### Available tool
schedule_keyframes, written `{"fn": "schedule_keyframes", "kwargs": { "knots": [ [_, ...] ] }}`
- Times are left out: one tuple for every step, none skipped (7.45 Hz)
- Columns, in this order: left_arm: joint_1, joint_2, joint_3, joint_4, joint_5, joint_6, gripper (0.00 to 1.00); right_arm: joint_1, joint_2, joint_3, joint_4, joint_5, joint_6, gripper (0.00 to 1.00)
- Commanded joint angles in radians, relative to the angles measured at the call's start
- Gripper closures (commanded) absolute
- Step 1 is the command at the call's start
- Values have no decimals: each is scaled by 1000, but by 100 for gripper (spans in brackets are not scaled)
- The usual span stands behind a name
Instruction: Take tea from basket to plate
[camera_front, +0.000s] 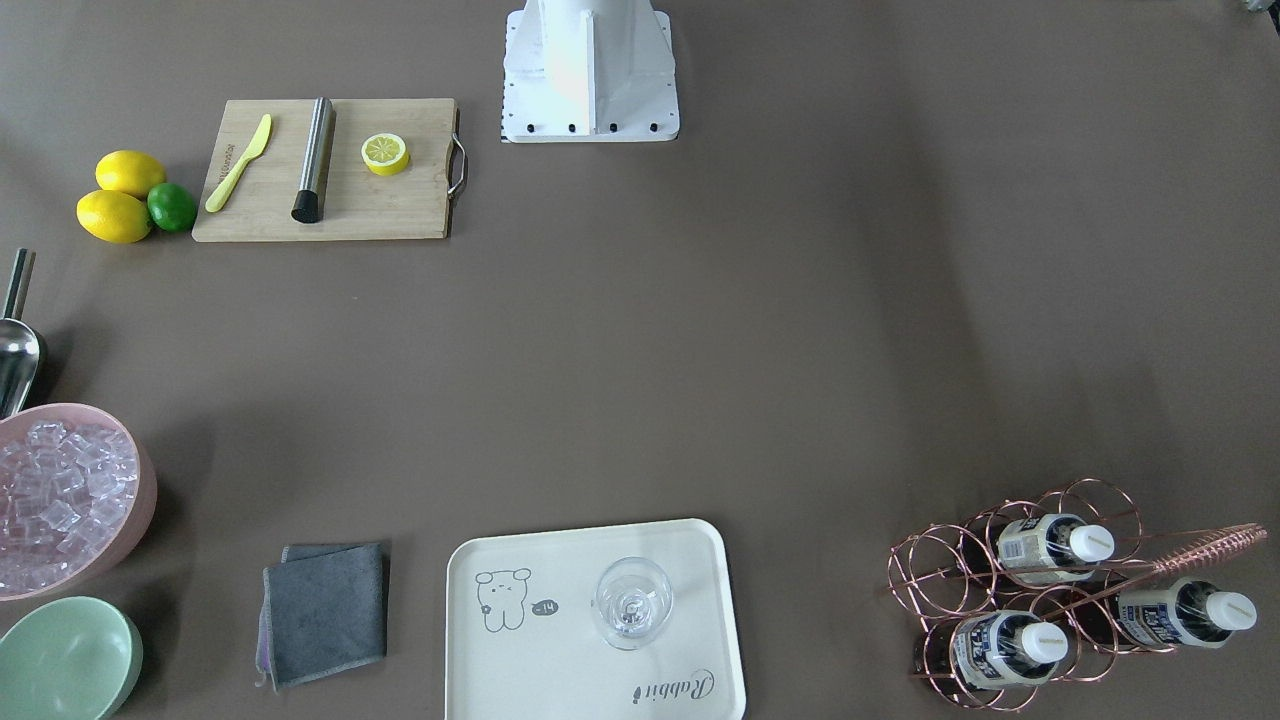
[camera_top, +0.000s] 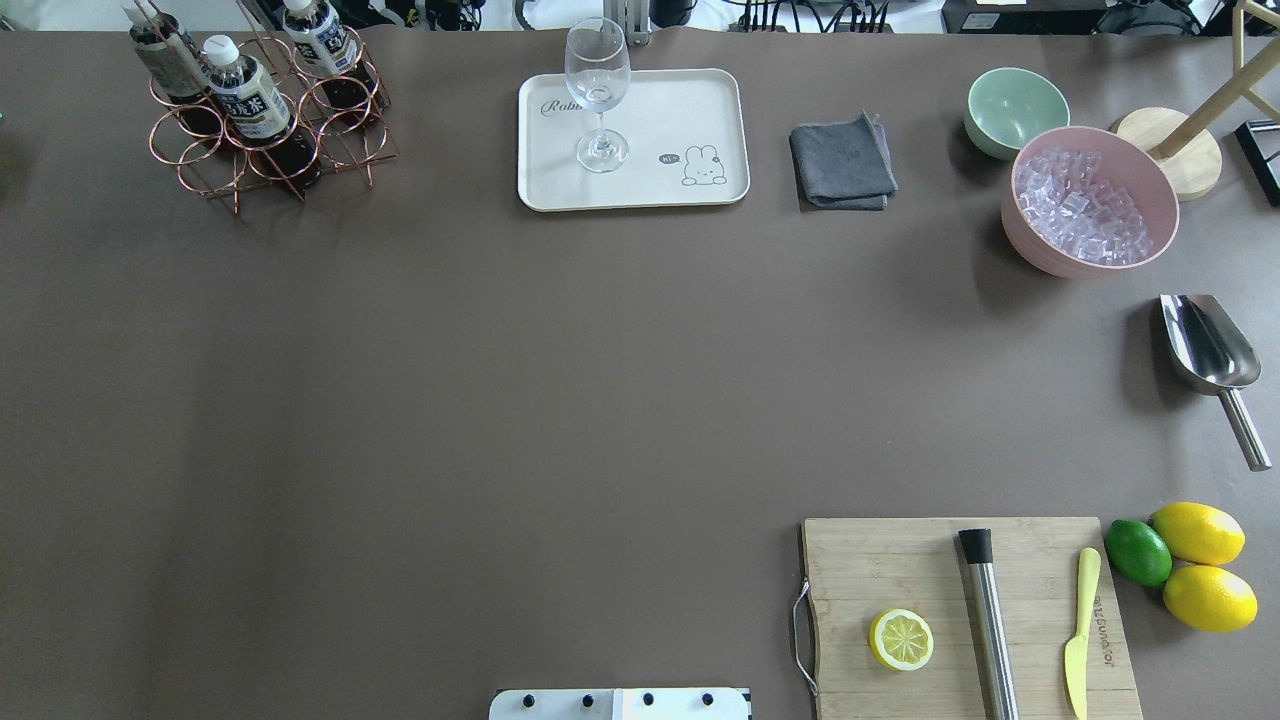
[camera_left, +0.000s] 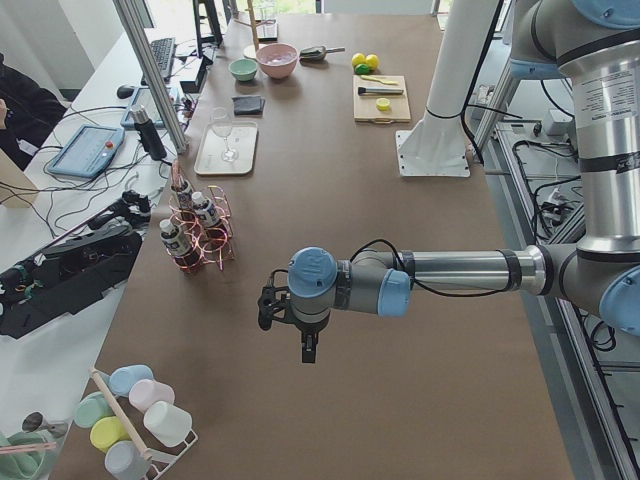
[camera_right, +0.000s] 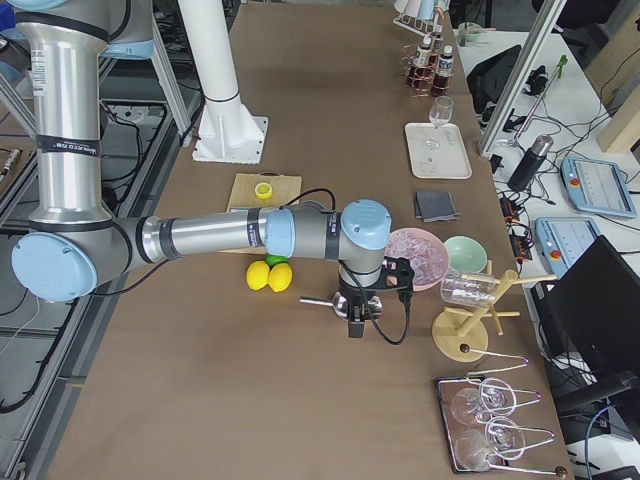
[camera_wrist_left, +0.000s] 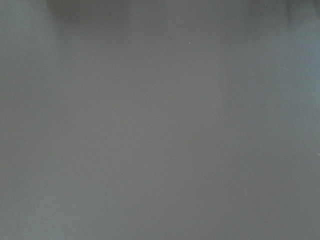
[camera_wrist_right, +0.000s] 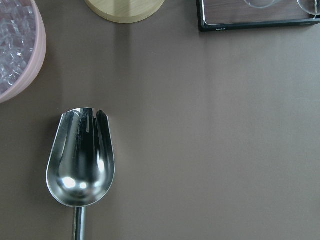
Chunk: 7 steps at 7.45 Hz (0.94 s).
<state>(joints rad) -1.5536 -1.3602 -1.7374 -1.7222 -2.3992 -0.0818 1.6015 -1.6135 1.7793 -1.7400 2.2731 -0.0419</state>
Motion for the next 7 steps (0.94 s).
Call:
{"fn": "schedule_keyframes", "kwargs": {
  "knots": [
    [0,-3,10,6,0,-9,3,0,-5,3,-1,6,0,0],
    [-2,6,9,6,-4,-7,3,0,-5,0,-1,-3,0,0],
    [0,3,12,6,-5,-7,3,0,-5,-3,-1,-4,-1,0],
    [-2,7,7,6,-8,-3,3,0,-2,0,0,-3,-1,0],
    [-2,10,6,6,-11,-1,3,0,0,2,0,-3,-1,0],
    [-2,13,10,6,-11,-1,3,0,-3,-1,-1,-3,-1,0],
    [-3,12,7,30,-11,-1,3,0,-3,-1,0,-3,-1,0]
  ]
}}
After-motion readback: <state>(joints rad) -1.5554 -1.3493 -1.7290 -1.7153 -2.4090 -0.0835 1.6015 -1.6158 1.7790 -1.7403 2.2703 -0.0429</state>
